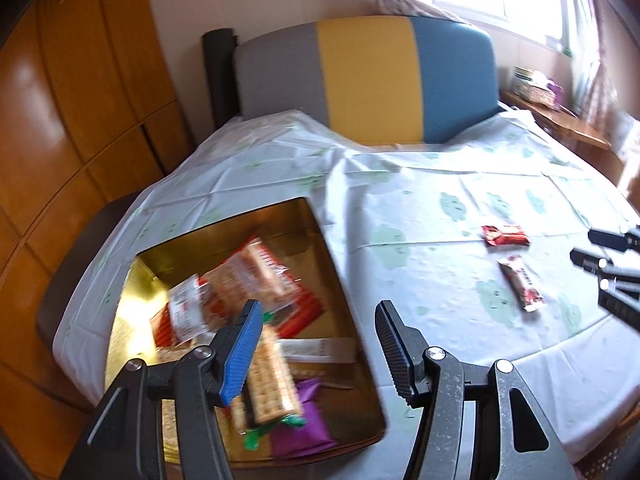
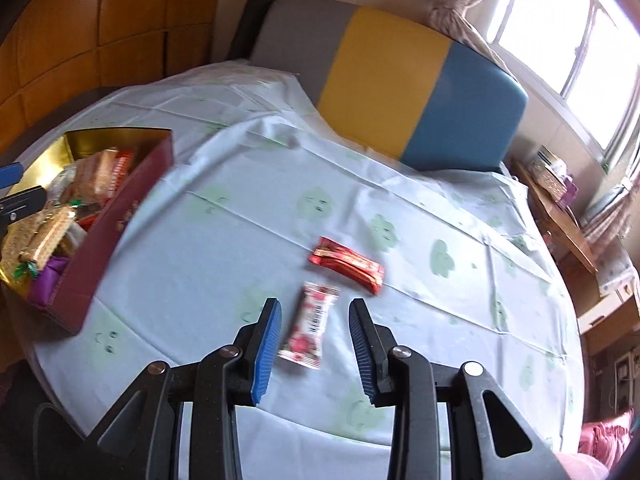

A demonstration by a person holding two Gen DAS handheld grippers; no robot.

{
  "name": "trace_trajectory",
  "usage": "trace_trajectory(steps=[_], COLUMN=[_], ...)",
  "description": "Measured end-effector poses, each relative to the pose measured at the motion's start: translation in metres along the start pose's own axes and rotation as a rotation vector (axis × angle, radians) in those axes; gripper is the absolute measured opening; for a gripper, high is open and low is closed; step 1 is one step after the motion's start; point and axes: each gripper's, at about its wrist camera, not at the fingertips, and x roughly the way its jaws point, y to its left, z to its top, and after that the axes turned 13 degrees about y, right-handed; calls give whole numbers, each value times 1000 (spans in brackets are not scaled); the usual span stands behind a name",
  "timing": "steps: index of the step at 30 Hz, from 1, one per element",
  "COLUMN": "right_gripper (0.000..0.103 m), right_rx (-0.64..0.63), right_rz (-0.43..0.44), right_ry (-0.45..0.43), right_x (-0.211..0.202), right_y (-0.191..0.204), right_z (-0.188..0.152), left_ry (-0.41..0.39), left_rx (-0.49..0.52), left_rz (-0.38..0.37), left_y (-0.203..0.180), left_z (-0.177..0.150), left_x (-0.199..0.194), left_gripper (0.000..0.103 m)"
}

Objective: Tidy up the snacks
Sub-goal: 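Move both tools back over the pink stick pack and red candy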

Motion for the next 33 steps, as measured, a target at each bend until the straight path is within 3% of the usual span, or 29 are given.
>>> trace_trajectory(steps=[7, 22, 33], right_gripper=[36, 36, 36], right_rx=[90, 450, 487], right_rz=[-106, 42, 50], right_ry=[63, 133, 138], right_x=[14, 44, 45], right_y=[-73, -150, -159], right_z=[-11, -24, -26], left_ry=[9, 76, 109], left_rx=[119, 311, 393], left_rz=[-33, -107, -144], left_y=[-49, -146, -189], left_z=[9, 22, 30], left_x=[5, 34, 55], left_gripper=[59, 59, 59])
